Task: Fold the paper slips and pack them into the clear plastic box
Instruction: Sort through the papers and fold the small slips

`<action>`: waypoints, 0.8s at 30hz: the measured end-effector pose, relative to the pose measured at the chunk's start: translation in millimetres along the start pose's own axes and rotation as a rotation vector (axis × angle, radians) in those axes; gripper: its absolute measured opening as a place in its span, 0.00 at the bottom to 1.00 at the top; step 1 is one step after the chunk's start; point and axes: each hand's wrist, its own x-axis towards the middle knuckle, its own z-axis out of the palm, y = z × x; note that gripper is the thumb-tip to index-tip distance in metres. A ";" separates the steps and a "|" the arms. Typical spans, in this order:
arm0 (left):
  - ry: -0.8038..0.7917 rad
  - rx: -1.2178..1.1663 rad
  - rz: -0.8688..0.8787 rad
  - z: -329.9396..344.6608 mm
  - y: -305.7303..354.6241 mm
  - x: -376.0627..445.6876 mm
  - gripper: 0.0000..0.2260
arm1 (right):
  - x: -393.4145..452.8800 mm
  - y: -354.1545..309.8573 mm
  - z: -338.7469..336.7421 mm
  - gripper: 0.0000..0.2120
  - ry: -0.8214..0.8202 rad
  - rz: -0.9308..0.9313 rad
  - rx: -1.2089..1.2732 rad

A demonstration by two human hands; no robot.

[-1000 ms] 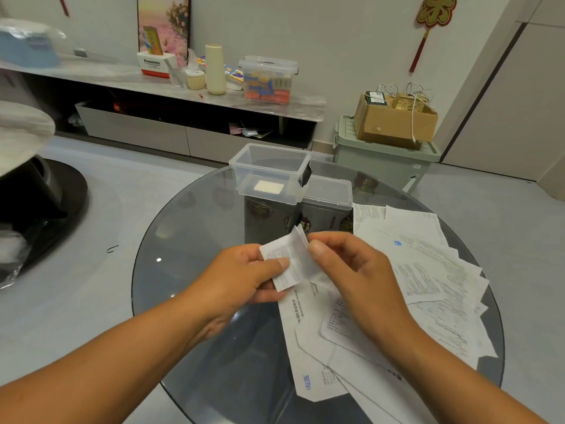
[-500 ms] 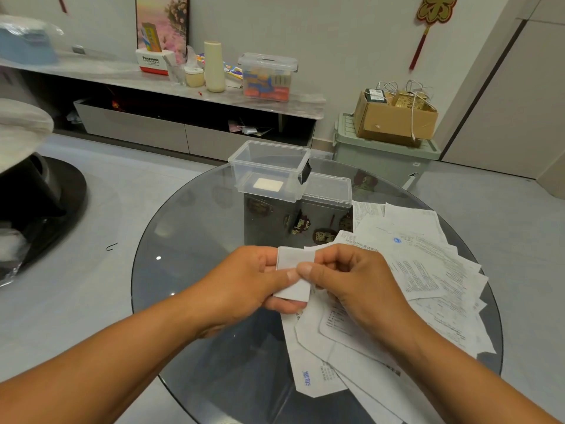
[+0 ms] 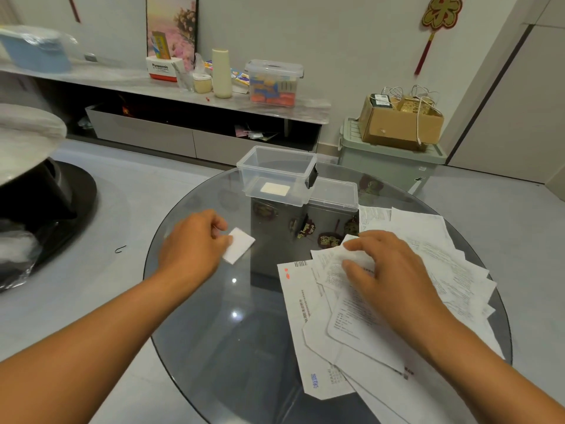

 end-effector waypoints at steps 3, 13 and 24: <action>0.041 0.231 0.262 -3.5 -3.1 -5.8 0.12 | 3.6 3.2 -16.3 0.24 -0.106 0.104 -0.065; -0.344 0.594 0.260 24.5 14.2 -33.0 0.34 | -7.5 16.8 -39.9 0.46 -0.490 0.242 -0.028; -0.101 0.437 0.374 30.9 18.6 -18.3 0.31 | -43.2 25.8 -4.5 0.44 -0.250 0.078 -0.166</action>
